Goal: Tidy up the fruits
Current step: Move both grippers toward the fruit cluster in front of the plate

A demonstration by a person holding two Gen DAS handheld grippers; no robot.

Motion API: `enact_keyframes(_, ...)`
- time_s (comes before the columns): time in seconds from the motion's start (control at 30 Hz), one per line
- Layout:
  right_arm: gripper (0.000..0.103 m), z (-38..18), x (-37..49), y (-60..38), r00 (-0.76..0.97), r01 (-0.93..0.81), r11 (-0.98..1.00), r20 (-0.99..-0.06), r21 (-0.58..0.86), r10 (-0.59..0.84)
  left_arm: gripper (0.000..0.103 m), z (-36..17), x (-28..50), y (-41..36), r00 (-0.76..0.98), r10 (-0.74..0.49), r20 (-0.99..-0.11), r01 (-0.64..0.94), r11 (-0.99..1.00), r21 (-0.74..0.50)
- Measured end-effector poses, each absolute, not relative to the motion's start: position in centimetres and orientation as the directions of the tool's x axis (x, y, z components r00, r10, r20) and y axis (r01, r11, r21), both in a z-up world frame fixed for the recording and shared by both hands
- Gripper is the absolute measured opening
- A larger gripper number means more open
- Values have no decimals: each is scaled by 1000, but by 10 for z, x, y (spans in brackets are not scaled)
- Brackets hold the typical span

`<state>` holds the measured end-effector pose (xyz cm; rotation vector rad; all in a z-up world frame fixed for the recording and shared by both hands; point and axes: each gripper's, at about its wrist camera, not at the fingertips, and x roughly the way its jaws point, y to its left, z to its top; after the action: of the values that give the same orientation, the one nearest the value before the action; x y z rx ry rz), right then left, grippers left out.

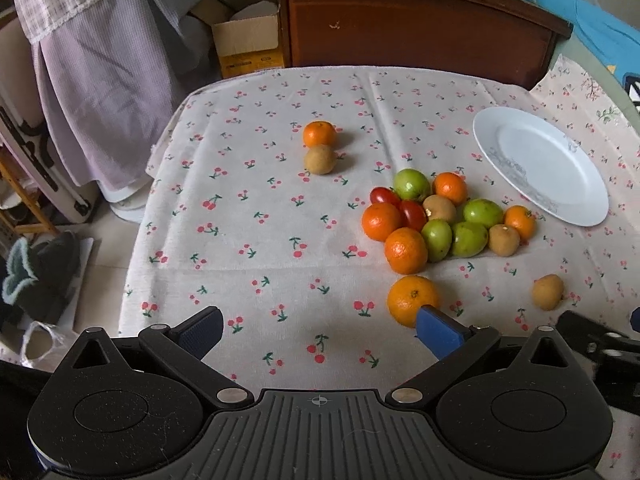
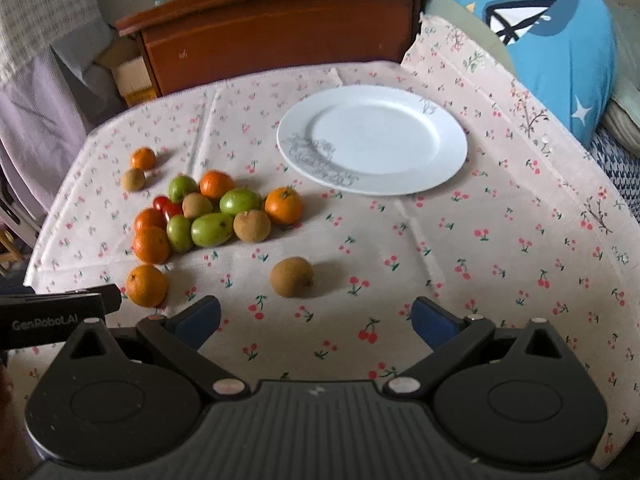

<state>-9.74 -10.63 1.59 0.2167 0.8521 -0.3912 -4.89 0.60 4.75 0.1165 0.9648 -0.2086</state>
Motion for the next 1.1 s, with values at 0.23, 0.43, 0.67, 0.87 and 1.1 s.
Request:
enact_keyframes(0.23, 81, 9, -110, -123, 606, 438, 891, -771, 119, -195, 103, 39, -45, 6, 525, -133, -841, 227, 974, -13)
enact_keyframes(0.43, 73, 4, -111, -127, 637, 446, 876, -753, 183, -167, 102, 37, -47, 2, 557, -147, -817, 247, 969, -5)
enact_keyframes(0.67, 60, -2, -103, -123, 654, 428, 881, -742, 202, -147, 101, 38, -46, 1, 578, -175, -797, 257, 966, -27)
enact_keyframes(0.87, 52, -2, -99, -120, 673, 404, 893, -726, 198, -143, 97, 34, -46, -2, 583, -194, -789, 276, 961, -32)
enact_keyframes(1.1, 42, -8, -93, -120, 668, 399, 895, -732, 200, -134, 84, 30, -47, -8, 576, -257, -776, 329, 942, -67)
